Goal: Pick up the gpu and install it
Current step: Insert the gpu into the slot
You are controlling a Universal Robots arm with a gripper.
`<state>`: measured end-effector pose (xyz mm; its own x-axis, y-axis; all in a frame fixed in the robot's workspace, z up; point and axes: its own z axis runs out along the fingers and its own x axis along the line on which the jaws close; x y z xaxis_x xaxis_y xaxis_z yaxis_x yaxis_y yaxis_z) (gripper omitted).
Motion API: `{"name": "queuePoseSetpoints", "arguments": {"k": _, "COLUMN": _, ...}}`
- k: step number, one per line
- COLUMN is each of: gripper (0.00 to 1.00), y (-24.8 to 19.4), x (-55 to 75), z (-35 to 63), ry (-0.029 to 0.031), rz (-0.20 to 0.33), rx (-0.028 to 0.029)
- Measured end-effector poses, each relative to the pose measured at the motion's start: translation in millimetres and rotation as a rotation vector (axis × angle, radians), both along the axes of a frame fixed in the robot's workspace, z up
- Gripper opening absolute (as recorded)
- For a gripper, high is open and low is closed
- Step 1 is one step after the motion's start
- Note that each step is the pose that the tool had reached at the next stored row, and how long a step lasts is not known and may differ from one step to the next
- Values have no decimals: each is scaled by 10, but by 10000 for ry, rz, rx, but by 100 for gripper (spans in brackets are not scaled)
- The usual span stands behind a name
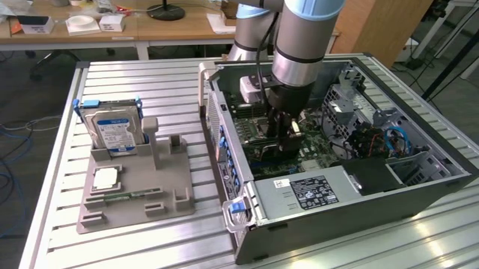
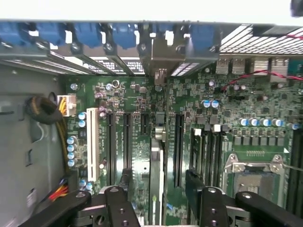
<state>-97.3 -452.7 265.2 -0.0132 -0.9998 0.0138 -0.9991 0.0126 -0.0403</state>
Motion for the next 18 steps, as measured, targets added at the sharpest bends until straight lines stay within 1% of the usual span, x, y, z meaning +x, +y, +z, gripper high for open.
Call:
{"name": "queuePoseSetpoints", "arguments": {"k": 3, "gripper": 57, "y": 0, "x": 0, "z": 68, "ry": 0, "rz": 0, "rx": -1}}
{"name": "queuePoseSetpoints", "arguments": {"k": 7, "gripper": 57, "y": 0, "x": 1, "z": 68, "ry": -1, "rz": 1, "rx": 3}}
{"name": "queuePoseSetpoints", "arguments": {"k": 8, "gripper": 55, "y": 0, "x": 0, "z": 69, "ry": 0, "rz": 0, "rx": 2}}
{"name": "queuePoseSetpoints", "arguments": {"k": 9, "gripper": 43, "y": 0, "x": 0, "z": 69, "ry": 0, "rz": 1, "rx": 2}}
{"name": "queuePoseSetpoints", "arguments": {"k": 11, "gripper": 43, "y": 0, "x": 0, "z": 69, "ry": 0, "rz": 0, "rx": 2}}
{"name": "queuePoseSetpoints", "arguments": {"k": 14, "gripper": 25, "y": 0, "x": 0, "z": 69, "ry": 0, "rz": 1, "rx": 1}}
{"name": "queuePoseSetpoints", "arguments": {"k": 15, "gripper": 25, "y": 0, "x": 0, "z": 69, "ry": 0, "rz": 0, "rx": 2}}
{"name": "queuePoseSetpoints", "arguments": {"k": 17, "gripper": 14, "y": 0, "x": 0, "z": 69, "ry": 0, "rz": 0, "rx": 2}}
{"name": "queuePoseSetpoints", "arguments": {"k": 18, "gripper": 14, "y": 0, "x": 0, "z": 69, "ry": 0, "rz": 0, "rx": 1}}
